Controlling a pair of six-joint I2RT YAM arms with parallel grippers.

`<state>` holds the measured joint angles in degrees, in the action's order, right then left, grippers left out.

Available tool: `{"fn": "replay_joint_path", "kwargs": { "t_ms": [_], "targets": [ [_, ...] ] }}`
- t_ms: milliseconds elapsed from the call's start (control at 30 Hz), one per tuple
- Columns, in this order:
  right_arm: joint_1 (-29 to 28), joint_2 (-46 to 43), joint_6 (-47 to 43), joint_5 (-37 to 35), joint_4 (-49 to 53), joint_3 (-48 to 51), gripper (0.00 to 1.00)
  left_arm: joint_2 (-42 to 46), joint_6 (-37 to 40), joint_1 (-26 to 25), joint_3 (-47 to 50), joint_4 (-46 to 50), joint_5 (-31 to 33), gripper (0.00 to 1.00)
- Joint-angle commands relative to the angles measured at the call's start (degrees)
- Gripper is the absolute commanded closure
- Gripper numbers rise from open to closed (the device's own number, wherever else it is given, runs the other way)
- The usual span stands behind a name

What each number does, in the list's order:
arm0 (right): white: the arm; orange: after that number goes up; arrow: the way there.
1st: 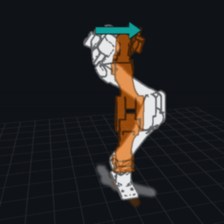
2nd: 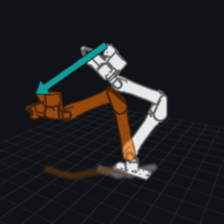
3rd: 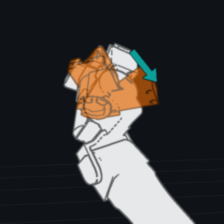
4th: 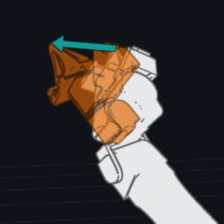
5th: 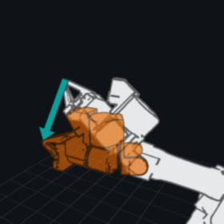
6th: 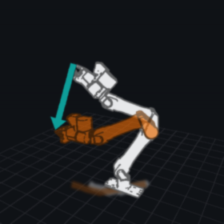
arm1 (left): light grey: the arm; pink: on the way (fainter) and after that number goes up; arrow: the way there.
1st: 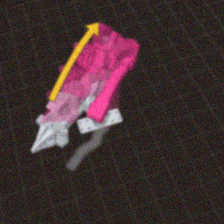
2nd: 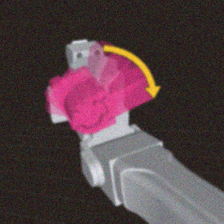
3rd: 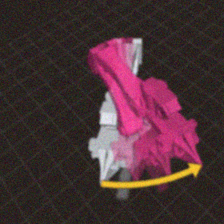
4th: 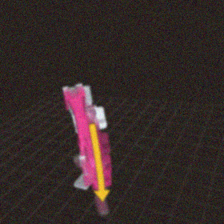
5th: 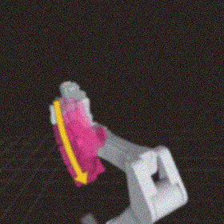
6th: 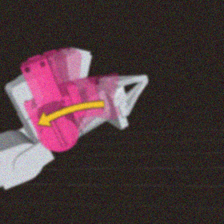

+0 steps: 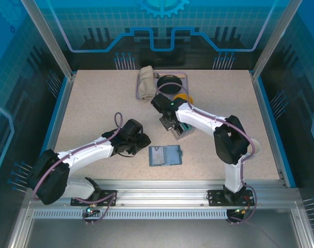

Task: Put the credit cards into the card holder
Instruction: Pick up the credit card from the storage box.

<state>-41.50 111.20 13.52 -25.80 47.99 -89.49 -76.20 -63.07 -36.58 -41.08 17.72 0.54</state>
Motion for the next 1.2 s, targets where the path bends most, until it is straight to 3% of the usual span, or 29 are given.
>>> {"fn": "replay_joint_path", "kwargs": {
  "t_ms": [0,133,333,567,767,1167],
  "targets": [
    [1.6,-3.8,2.1,4.9,0.7,1.3,1.0,-0.1,-0.2,0.5,0.4,-0.2,-1.5,0.49],
    [4.1,-8.8,4.5,13.4,-1.2,3.2,1.0,0.2,0.3,1.6,0.6,-3.5,-5.6,0.49],
    [10.4,-19.2,11.7,31.8,-9.7,11.8,1.0,1.4,-0.5,4.5,1.0,-12.4,-14.6,0.47],
    [17.8,-28.0,25.7,52.9,-25.4,23.9,1.0,0.2,-5.9,7.9,3.0,-30.4,-25.7,0.41],
    [18.3,-29.2,31.5,58.9,-31.6,27.2,1.0,-2.6,-5.2,8.0,-1.3,-32.9,-28.5,0.42],
    [18.6,-27.3,35.8,63.3,-37.6,29.6,1.0,-5.8,-6.8,7.9,-2.1,-38.7,-31.4,0.59]
  ]
}}
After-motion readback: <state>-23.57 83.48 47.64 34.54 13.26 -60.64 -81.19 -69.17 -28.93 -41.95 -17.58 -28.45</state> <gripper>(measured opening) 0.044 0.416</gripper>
